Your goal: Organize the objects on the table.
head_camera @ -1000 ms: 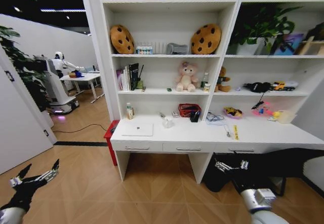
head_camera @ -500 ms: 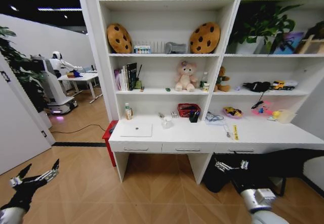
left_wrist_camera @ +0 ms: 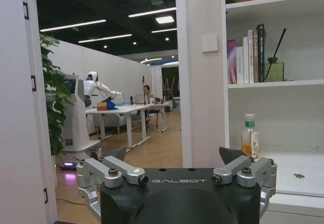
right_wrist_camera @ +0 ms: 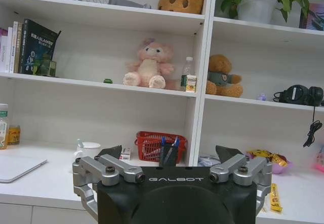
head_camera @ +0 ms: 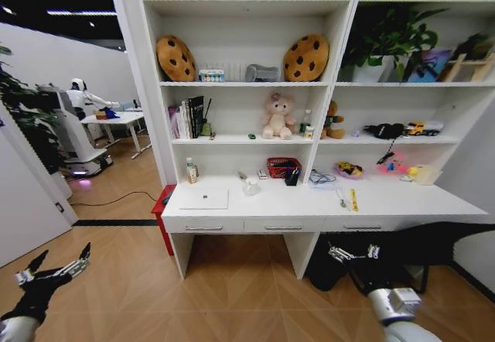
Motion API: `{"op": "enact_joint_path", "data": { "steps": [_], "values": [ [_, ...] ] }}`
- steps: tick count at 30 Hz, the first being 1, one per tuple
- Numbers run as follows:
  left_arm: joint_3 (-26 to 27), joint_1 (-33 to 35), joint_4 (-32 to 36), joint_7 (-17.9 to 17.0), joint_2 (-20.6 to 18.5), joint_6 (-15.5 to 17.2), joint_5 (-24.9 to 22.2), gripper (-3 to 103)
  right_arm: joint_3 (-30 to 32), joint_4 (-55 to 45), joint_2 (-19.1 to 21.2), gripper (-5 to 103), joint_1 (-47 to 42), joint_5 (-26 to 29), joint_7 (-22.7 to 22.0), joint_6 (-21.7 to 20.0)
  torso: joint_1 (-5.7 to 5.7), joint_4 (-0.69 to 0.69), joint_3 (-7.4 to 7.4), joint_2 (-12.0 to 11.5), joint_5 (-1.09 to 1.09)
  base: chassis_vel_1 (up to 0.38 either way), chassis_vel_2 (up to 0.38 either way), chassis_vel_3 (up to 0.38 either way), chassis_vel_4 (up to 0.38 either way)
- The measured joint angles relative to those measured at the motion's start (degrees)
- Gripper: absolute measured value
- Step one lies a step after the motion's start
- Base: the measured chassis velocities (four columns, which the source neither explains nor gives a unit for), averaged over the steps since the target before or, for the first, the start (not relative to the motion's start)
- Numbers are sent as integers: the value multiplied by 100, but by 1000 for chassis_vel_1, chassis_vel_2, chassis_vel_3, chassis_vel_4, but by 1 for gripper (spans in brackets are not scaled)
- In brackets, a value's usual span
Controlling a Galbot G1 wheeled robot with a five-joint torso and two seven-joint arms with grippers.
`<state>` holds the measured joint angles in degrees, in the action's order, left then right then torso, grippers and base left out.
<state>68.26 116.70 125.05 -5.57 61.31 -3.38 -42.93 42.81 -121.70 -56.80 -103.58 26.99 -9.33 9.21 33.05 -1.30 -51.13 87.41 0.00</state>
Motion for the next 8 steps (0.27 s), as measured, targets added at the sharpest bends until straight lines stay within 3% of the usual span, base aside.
{"op": "enact_joint_path", "data": {
  "steps": [8],
  "values": [
    [0,0,0,0,0,0,0,100,0,0,0,100,0,0,0,0,0,-1,0,0,0,0,0,0,0]
  ]
}}
